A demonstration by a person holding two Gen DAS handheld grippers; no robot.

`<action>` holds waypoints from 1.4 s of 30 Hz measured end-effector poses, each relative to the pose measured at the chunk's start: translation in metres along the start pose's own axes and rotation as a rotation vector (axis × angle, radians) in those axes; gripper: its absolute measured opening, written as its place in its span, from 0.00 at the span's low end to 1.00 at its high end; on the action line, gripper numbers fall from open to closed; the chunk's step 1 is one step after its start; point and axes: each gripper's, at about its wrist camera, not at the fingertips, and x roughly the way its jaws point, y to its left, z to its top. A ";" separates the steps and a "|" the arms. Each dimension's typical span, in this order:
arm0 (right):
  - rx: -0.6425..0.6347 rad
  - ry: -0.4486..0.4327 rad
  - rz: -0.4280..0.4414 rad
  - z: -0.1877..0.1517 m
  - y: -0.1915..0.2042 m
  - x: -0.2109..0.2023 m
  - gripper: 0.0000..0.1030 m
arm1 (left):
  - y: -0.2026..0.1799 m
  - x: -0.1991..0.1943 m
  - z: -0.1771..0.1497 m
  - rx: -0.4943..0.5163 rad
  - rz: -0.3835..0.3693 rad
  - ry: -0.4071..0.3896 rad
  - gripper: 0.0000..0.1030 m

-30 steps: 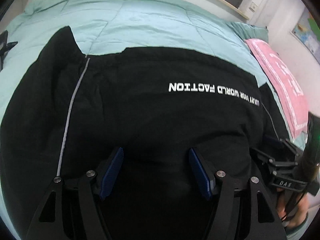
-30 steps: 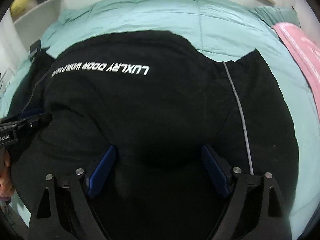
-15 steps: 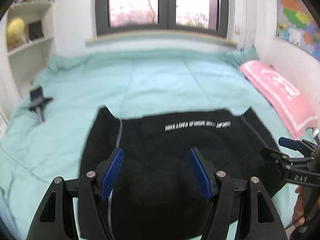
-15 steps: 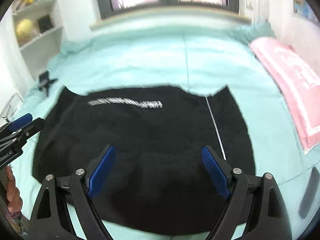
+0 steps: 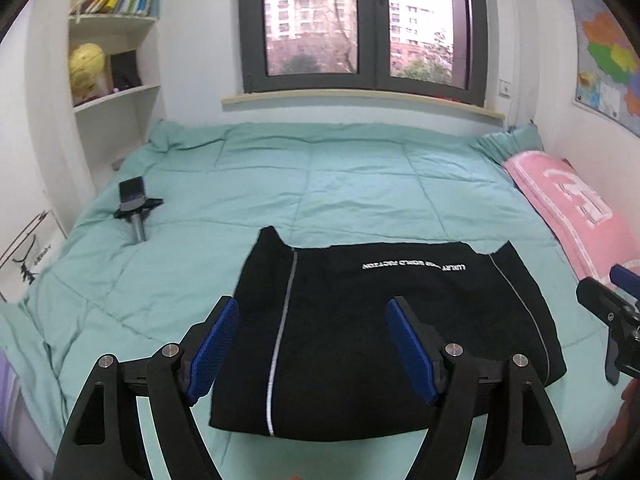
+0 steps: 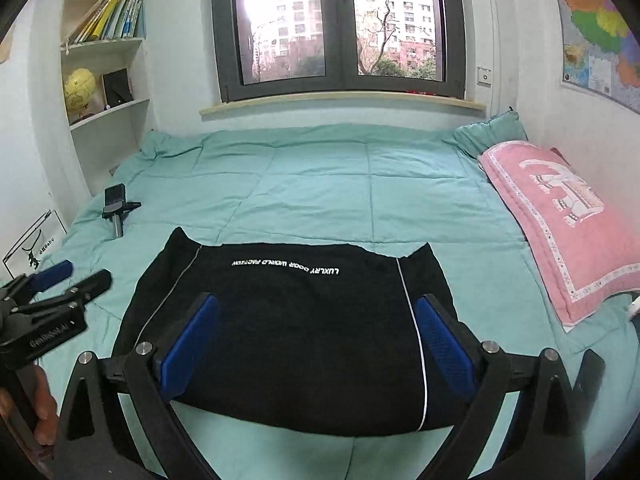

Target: Fold large clothes

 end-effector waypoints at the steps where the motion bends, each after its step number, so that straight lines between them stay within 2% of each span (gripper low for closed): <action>1: 0.000 0.003 -0.004 0.000 0.000 -0.001 0.97 | 0.001 0.000 0.000 -0.005 0.005 -0.007 0.76; 6: 0.009 0.022 0.001 -0.004 0.003 0.004 0.97 | 0.009 -0.007 -0.001 -0.017 0.021 -0.049 0.76; 14: 0.000 0.061 -0.016 -0.012 0.004 0.016 0.97 | -0.001 -0.014 -0.004 0.004 0.116 -0.083 0.77; 42: 0.017 0.096 -0.023 -0.021 -0.005 0.022 0.97 | -0.010 -0.005 -0.008 0.001 0.083 -0.046 0.77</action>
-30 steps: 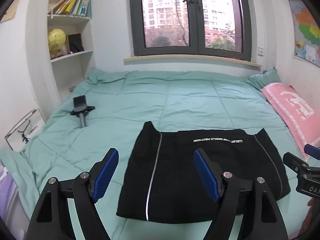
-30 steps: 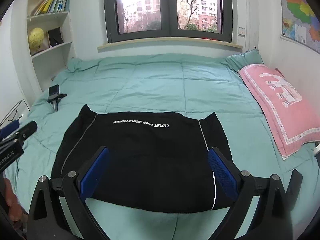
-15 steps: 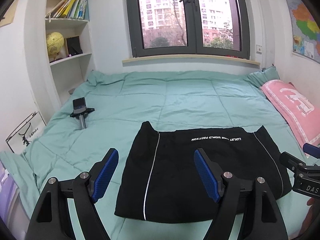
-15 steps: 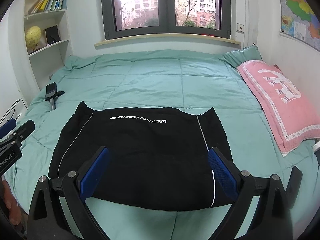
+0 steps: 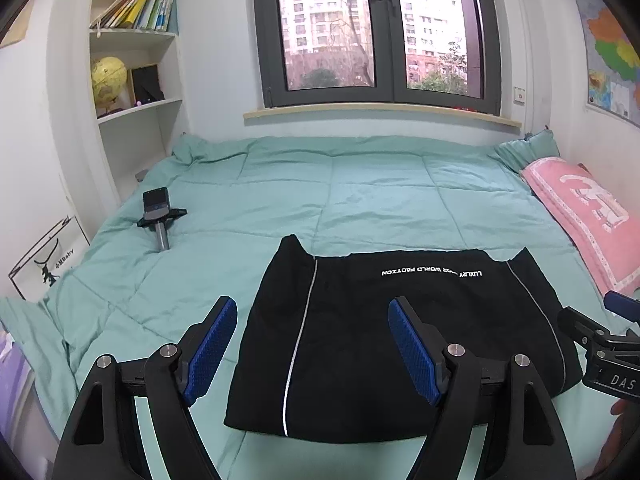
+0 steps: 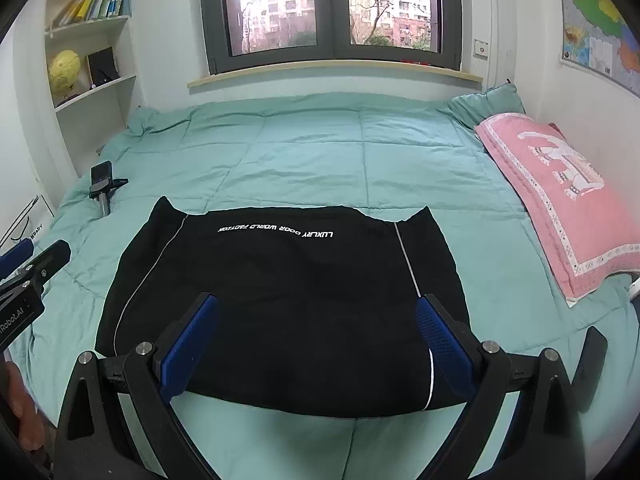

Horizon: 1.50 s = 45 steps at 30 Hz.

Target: Fold large clothes

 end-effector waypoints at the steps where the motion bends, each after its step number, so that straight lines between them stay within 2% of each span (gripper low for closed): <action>1: 0.001 0.000 -0.001 0.000 0.000 0.000 0.97 | -0.001 0.000 0.000 0.000 -0.001 0.002 0.77; 8: 0.010 0.009 0.000 -0.003 -0.001 0.001 0.97 | -0.005 -0.001 -0.003 -0.001 -0.004 0.005 0.77; 15: 0.014 0.015 -0.001 -0.004 -0.001 0.003 0.97 | 0.005 -0.003 -0.001 -0.044 -0.004 -0.017 0.77; 21: 0.006 0.021 -0.007 -0.005 0.001 0.004 0.97 | 0.024 -0.009 -0.001 -0.135 -0.051 -0.056 0.77; 26: 0.013 0.021 -0.001 -0.005 0.002 0.004 0.97 | 0.027 -0.006 -0.001 -0.125 -0.013 -0.051 0.77; 45: 0.035 0.047 0.005 -0.009 0.004 0.010 0.97 | 0.015 0.002 -0.005 -0.095 0.018 -0.001 0.77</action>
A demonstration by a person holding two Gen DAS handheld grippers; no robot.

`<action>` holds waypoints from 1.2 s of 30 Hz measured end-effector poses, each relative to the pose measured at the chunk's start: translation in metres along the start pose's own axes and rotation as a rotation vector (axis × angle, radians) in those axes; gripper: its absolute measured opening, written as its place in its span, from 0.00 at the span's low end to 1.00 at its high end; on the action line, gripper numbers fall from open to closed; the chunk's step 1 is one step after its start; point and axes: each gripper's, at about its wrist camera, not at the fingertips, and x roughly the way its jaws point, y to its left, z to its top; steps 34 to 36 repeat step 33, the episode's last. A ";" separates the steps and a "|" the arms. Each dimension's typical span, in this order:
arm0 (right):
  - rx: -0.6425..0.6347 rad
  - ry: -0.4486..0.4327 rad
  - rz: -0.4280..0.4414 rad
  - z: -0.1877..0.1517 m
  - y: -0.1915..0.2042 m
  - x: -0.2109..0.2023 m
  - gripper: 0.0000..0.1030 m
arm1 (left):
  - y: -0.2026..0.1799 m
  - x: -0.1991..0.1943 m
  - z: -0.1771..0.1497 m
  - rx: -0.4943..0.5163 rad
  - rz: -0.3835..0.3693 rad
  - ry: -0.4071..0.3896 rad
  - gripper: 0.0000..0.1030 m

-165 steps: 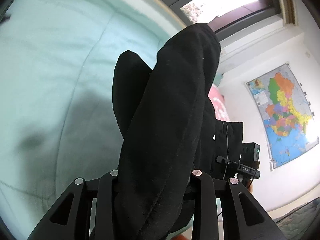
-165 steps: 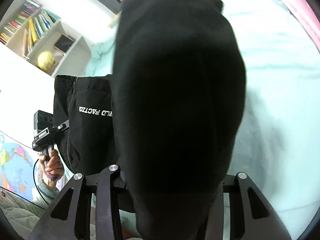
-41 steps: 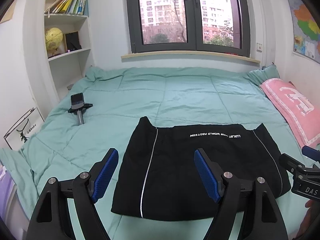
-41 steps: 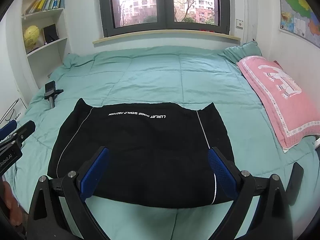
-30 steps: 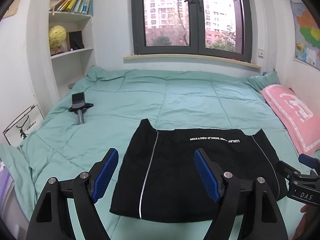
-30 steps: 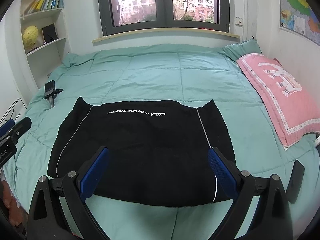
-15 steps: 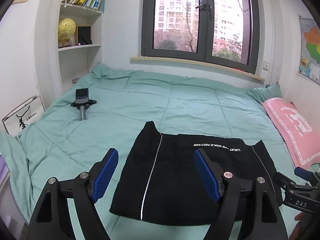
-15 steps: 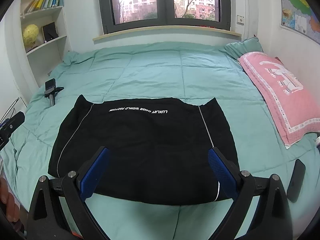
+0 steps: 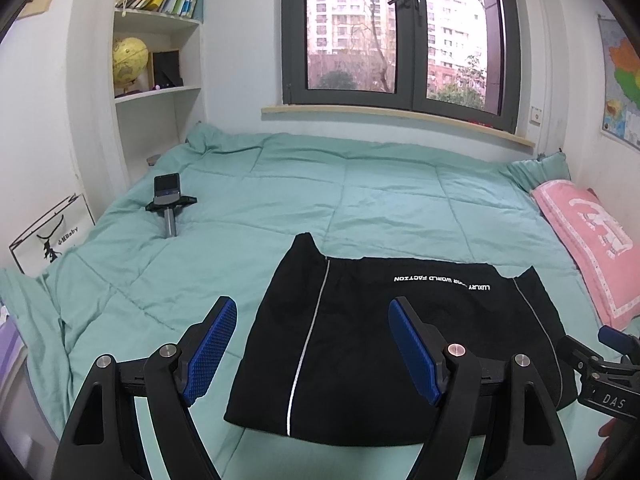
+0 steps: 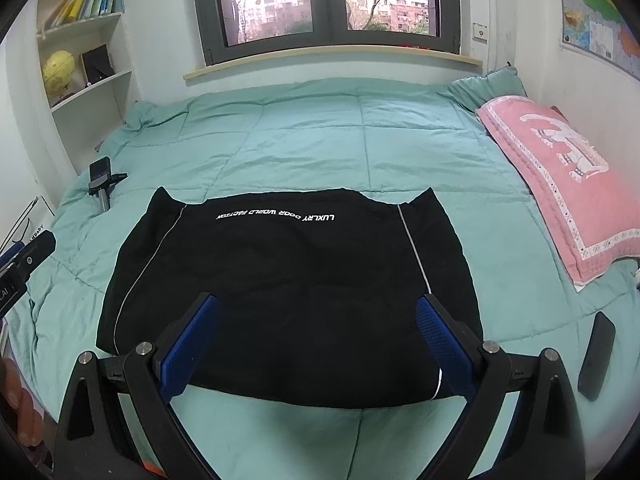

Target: Fold large clothes

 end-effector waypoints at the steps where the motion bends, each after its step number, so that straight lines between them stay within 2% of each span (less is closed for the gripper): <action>1: 0.001 0.001 0.000 0.000 0.000 0.000 0.97 | 0.000 0.000 0.000 0.000 0.000 0.002 0.77; 16: 0.006 0.014 0.005 0.000 -0.003 0.007 0.97 | -0.012 0.005 -0.004 0.054 0.030 0.012 0.77; 23: 0.009 0.026 0.008 0.000 -0.005 0.012 0.97 | -0.016 0.009 -0.003 0.074 0.095 0.002 0.77; 27: 0.007 0.033 0.011 0.000 -0.006 0.016 0.97 | -0.015 0.011 -0.002 0.079 0.090 -0.007 0.77; 30: 0.004 0.040 0.015 0.000 -0.005 0.018 0.97 | -0.021 0.009 -0.005 0.133 0.085 -0.031 0.77; 31: 0.004 0.042 0.014 0.000 -0.005 0.019 0.97 | -0.022 0.010 -0.005 0.137 0.081 -0.027 0.77; 33: 0.005 0.045 0.012 0.000 -0.006 0.020 0.97 | -0.019 0.015 -0.004 0.117 0.020 0.017 0.77; 36: 0.005 0.045 0.012 0.000 -0.006 0.020 0.97 | -0.019 0.015 -0.004 0.117 0.020 0.017 0.77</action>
